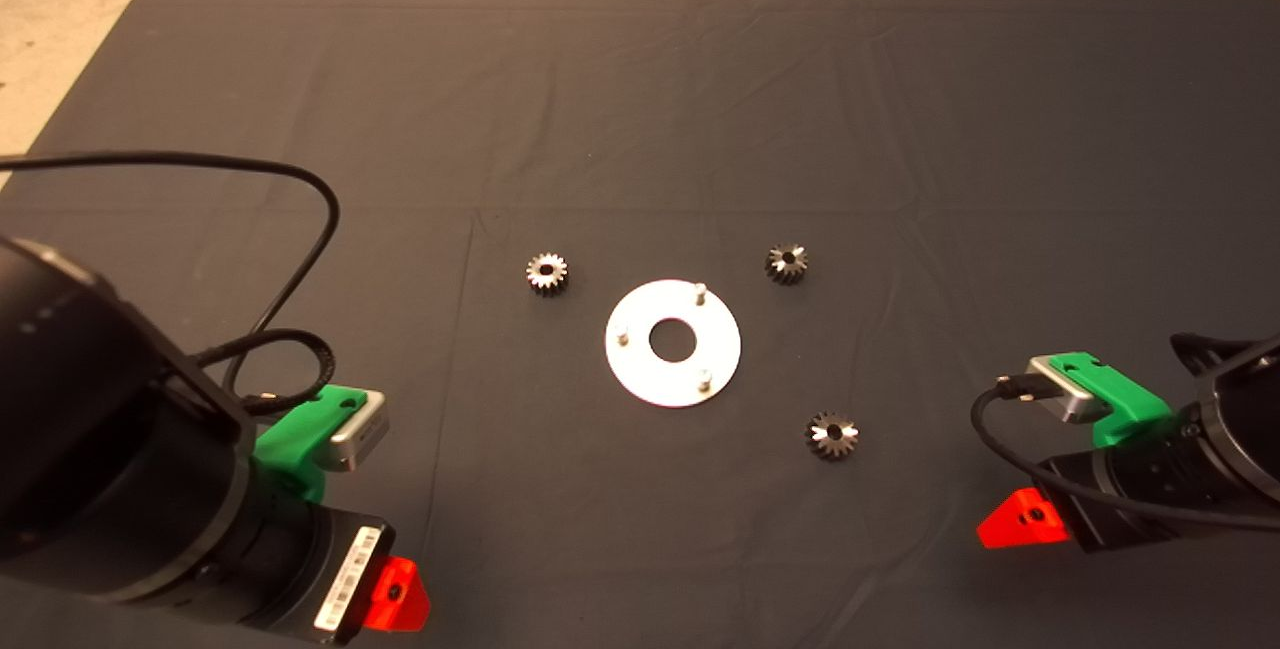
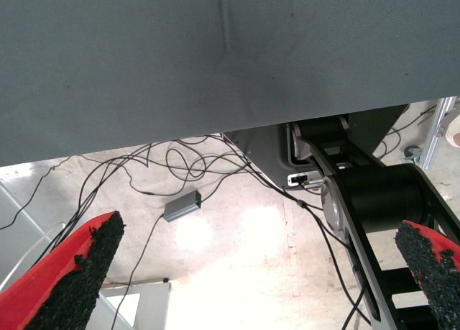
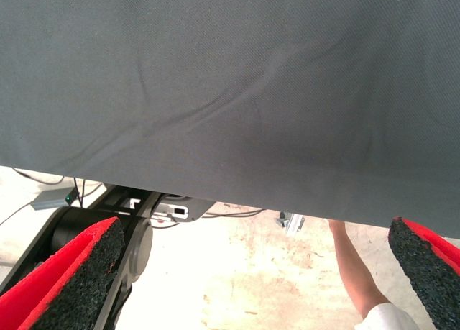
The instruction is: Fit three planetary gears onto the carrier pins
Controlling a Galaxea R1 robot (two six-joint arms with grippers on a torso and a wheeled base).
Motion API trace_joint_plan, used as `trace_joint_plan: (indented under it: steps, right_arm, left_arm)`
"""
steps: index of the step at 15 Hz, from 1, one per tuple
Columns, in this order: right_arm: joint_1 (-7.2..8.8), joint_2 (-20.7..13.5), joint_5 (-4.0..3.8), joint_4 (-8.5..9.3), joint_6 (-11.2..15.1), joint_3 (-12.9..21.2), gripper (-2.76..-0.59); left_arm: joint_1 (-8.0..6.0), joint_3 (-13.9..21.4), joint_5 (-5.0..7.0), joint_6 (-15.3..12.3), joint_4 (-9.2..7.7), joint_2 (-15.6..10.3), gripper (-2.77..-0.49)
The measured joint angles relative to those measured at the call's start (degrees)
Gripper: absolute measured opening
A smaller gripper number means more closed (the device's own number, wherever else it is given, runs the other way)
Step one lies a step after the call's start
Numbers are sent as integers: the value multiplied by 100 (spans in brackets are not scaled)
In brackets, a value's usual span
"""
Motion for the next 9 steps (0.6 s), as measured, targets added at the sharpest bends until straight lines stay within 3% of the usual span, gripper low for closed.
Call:
trace_joint_plan:
  steps: [7,9]
  right_arm:
    - [0,2,0,-9,-22,0,-61]
    - [-2,34,-2,-50,-222,-27,-61]
  left_arm:
    - [0,0,0,0,-1,0,-51]
    - [0,0,0,0,-3,2,-51]
